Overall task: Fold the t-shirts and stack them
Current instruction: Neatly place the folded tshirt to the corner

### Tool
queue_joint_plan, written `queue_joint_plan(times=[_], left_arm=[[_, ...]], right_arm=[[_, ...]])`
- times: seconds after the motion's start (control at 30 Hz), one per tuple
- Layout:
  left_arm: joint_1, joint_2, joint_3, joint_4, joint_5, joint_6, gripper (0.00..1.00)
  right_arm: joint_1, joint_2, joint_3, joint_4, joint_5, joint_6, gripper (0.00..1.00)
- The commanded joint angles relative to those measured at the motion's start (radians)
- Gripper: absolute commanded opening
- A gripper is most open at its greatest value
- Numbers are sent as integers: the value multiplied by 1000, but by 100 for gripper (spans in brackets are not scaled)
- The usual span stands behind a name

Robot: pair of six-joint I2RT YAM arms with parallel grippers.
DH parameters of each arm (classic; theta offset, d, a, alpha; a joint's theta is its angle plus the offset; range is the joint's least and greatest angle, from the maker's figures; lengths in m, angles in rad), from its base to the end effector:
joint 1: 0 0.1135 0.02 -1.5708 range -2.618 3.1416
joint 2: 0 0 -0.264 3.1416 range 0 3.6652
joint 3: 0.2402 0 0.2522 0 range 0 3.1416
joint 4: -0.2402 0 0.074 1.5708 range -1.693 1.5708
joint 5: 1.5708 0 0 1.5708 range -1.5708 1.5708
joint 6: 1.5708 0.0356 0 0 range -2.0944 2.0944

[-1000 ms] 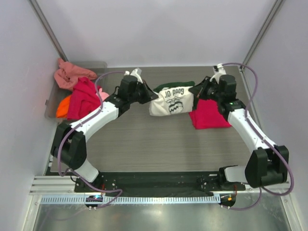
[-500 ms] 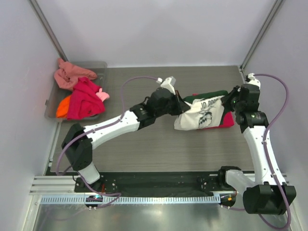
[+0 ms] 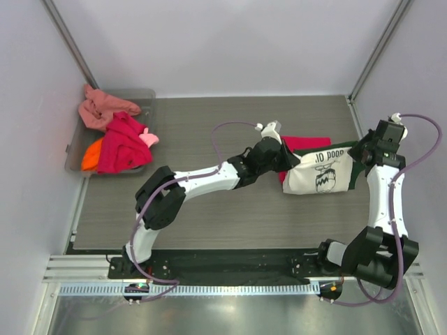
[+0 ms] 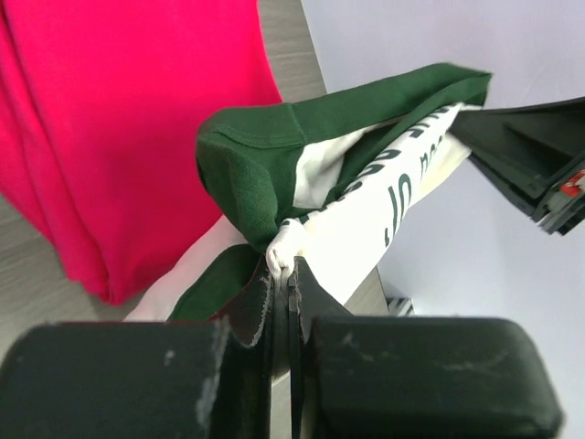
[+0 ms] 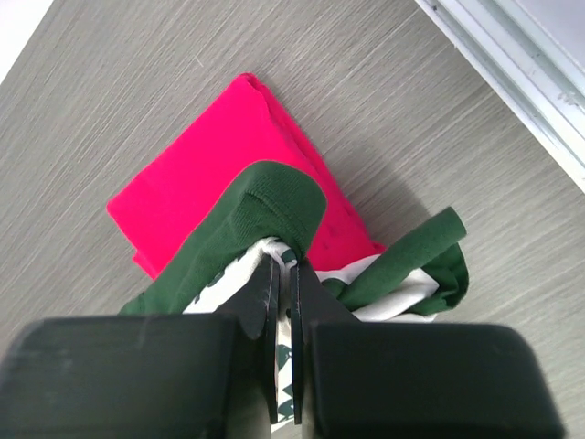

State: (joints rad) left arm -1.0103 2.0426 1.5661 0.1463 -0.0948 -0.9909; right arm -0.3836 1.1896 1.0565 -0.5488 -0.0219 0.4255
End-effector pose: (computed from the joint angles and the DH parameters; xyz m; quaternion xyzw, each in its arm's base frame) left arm 0.2627 -0.4121 0.2541 -0.0197 0.8130 -0.4680 0.3459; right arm 0.2392 -0.0957 0.3164 0.3510 0.8318 0.0189 0.4296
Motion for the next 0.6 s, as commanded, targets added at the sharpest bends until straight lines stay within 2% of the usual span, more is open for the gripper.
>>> queue_joint_plan(times=[0.0, 0.37, 0.57], left_arm=[[21, 22, 95, 67, -28, -6, 0], [111, 174, 175, 122, -13, -51, 0], [164, 287, 247, 173, -28, -32, 1]], right_arm=[[-15, 25, 50, 118, -39, 32, 1], [2, 266, 125, 283, -119, 96, 1], [17, 488, 197, 392, -171, 145, 1]])
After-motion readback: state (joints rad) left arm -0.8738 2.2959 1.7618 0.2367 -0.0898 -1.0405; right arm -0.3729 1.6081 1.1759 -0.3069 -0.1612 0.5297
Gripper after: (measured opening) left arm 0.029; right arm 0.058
